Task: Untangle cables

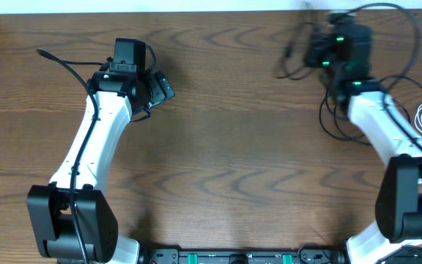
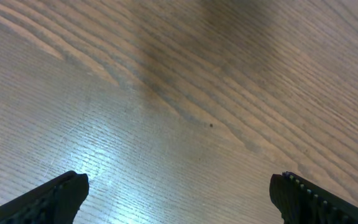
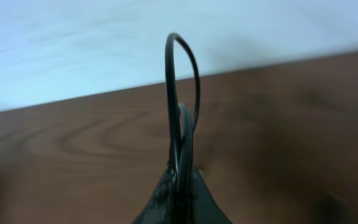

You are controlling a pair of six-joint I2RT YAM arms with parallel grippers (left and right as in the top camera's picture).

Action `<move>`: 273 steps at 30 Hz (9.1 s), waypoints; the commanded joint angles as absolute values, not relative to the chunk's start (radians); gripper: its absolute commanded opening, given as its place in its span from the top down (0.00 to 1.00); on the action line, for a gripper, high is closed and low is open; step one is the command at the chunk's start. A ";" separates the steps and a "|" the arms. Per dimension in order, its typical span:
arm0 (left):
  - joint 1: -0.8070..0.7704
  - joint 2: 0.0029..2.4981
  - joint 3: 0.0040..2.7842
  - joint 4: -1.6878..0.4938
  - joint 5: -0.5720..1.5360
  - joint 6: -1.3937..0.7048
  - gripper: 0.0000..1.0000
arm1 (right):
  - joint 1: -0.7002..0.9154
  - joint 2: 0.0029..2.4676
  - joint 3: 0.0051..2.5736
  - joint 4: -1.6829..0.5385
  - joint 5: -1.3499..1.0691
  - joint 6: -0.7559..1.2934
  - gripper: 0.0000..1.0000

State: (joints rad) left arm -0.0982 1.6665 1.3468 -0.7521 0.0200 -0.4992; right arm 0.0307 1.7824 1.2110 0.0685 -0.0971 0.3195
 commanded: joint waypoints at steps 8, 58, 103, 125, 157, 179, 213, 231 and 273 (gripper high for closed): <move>-0.096 1.680 1.339 -0.755 0.010 -0.499 0.02 | -0.256 1.794 1.215 -0.146 -0.062 0.493 0.99; -0.096 1.680 1.339 -0.755 0.010 -0.499 0.02 | -0.505 1.837 1.214 -0.327 -0.438 0.067 0.01; -0.096 1.680 1.339 -0.755 0.010 -0.499 0.02 | -0.505 1.837 1.068 -0.363 -0.242 0.051 0.01; -0.096 1.680 1.339 -0.755 0.010 -0.499 0.02 | -0.505 1.837 1.068 -0.363 -0.242 0.051 0.01; -0.096 1.680 1.339 -0.755 0.010 -0.499 0.02 | -0.500 1.688 0.953 -0.358 -0.242 0.051 0.01; -0.096 1.680 1.339 -0.755 0.010 -0.499 0.02 | -0.500 1.264 0.115 -0.316 -0.245 0.058 0.01; -0.096 1.680 1.339 -0.755 0.010 -0.499 0.02 | -0.503 0.840 0.070 -0.227 -0.078 -0.072 0.01; -0.096 1.680 1.339 -0.755 0.010 -0.499 0.02 | -0.477 0.584 0.070 0.459 -0.299 -0.076 0.01; -0.096 1.680 1.339 -0.755 0.010 -0.499 0.02 | 0.013 0.005 0.005 -0.073 -0.043 -0.178 0.01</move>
State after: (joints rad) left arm -0.0982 1.6665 1.3468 -0.7521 0.0200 -0.4992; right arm 0.0044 0.0124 0.0067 -0.0666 -0.0673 -0.1490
